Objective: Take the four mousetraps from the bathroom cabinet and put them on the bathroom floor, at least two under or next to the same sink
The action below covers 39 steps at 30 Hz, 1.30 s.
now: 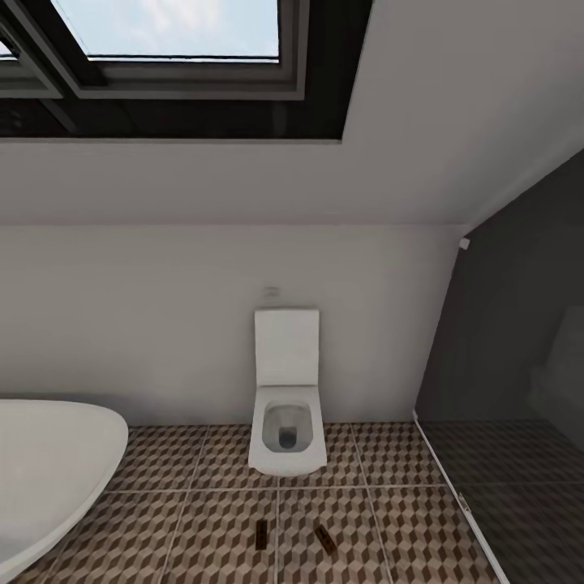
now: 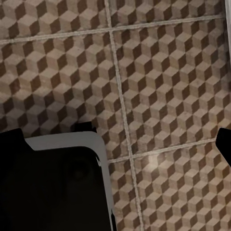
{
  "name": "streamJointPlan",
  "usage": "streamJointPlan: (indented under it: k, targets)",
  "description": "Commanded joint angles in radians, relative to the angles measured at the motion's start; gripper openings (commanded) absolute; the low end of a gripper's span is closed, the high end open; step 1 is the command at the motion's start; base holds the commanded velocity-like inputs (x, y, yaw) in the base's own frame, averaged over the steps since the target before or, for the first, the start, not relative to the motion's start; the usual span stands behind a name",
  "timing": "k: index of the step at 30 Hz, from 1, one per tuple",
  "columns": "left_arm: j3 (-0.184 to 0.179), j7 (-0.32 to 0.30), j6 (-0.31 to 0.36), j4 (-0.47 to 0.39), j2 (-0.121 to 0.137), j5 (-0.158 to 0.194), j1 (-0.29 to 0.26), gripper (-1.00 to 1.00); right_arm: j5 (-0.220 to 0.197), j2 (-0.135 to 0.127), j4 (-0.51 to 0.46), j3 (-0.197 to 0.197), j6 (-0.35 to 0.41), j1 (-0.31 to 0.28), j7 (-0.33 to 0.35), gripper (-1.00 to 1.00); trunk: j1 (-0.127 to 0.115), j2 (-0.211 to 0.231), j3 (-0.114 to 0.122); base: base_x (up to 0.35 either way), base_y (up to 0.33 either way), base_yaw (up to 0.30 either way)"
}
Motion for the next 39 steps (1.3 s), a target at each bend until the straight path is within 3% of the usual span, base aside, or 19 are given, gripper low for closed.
streamJointPlan:
  k: [1,39]
  targets:
    - [-0.008,0.001,-0.005,0.003,-0.001,0.005,-0.001,1.0,-0.01,0.0,-0.001,0.008,-0.004,-0.001,-0.002,1.0,0.001,-0.002,-0.002,0.0,0.0,0.0]
    - [-0.008,0.001,-0.006,0.003,-0.001,0.005,-0.001,1.0,-0.01,0.003,-0.01,0.007,-0.01,-0.001,0.001,1.0,0.001,-0.002,-0.002,0.0,0.0,0.0]
